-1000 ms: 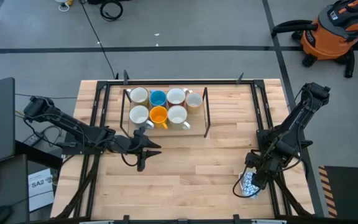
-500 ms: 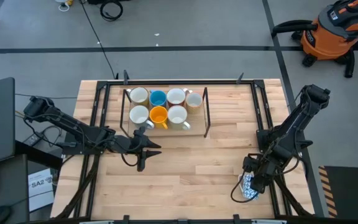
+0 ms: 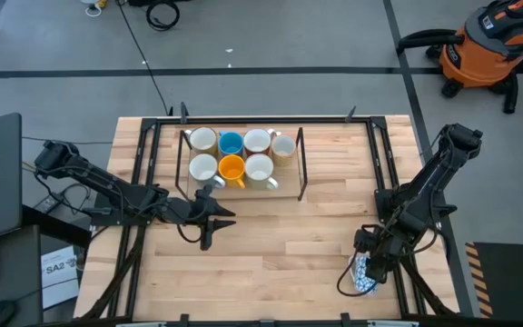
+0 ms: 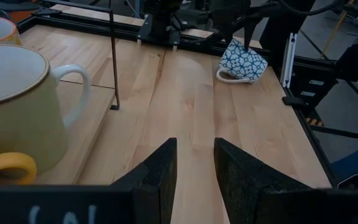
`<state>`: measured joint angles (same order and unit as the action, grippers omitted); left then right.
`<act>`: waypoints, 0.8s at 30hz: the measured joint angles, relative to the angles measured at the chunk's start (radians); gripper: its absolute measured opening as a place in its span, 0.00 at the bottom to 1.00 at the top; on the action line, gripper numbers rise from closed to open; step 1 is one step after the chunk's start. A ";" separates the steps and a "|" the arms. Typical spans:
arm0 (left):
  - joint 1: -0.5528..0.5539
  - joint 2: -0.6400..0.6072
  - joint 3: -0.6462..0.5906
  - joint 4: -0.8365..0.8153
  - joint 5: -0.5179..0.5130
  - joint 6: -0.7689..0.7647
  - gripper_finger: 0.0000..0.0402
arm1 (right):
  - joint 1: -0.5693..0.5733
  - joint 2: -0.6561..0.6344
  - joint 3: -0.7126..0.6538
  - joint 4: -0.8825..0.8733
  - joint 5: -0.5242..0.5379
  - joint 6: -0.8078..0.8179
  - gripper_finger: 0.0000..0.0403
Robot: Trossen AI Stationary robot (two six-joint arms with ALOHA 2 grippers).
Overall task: Place coffee mugs
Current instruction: Put the blue patterned mug on the shelf
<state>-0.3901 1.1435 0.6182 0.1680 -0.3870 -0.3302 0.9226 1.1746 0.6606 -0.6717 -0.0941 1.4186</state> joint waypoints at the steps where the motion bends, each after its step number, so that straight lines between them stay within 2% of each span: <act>1: 0.000 0.000 0.000 0.000 0.000 0.000 0.28 | 0.000 0.000 0.000 0.003 0.001 -0.004 0.42; 16: 0.000 0.000 0.000 0.000 0.000 0.000 0.28 | 0.001 0.002 -0.004 0.042 -0.001 -0.008 0.40; 24: 0.000 0.000 0.000 0.000 0.000 0.000 0.28 | 0.000 0.002 -0.002 0.067 -0.006 -0.006 0.29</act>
<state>-0.3901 1.1435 0.6182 0.1678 -0.3870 -0.3302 0.9230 1.1766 0.6582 -0.6044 -0.0996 1.4124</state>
